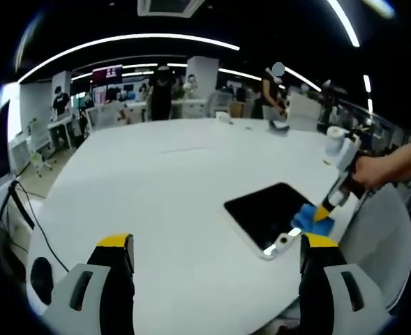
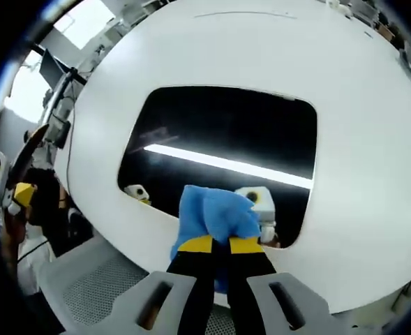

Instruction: Wipe the mirror surface with the cleaning cloth until all visible marks leave the cleaned area.

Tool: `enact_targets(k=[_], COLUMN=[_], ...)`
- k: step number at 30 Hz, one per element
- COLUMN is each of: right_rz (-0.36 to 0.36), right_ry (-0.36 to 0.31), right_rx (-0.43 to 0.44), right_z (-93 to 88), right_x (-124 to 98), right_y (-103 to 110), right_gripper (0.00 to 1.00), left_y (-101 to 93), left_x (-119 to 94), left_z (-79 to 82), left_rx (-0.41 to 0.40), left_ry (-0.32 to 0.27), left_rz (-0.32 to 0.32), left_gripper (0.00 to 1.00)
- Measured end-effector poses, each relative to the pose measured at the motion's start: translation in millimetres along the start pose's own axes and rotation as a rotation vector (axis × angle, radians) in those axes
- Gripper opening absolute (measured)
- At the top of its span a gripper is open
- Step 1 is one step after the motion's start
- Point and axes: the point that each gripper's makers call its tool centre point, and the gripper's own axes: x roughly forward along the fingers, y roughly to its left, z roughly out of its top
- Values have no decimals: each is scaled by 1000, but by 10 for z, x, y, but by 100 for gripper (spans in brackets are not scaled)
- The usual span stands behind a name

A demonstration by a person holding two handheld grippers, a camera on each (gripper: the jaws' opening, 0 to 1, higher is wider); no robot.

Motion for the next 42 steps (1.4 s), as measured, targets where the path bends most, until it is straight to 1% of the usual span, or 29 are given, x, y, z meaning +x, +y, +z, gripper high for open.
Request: enact_targets(k=[3,4,10,13,15,20,30,42], right_rz=[2,9,24,28,36,28,30,23], right_ry=[-10,-7,7,11,10,16,17,18], right_rx=[6,19,30,36,59,57,65,85], right_z=[0,6,5,7,17,-11,-7,-77], right_x=[-13,-7,-11,-10,-13,-38,-33,-109], right_y=[1,-5,0,-4,-32,-109,-177,-337], right_gripper=[0,0,0,0,0,0,0,0], left_y=[-4,3,9,11,10,-1,-32,-39], left_x=[-22,-31,-56,-73,-72,-75,-47,-14], left_z=[-19,-25,-40,-11,-5,-2,1,-13], left_rx=[3,3,8,12,13,19,20,20], left_ry=[4,5,10,5,3,5,7,10], left_rz=[-1,0,0,2,2,1,-2,-10], left_gripper=[100,100,100,100,100,100,100,100])
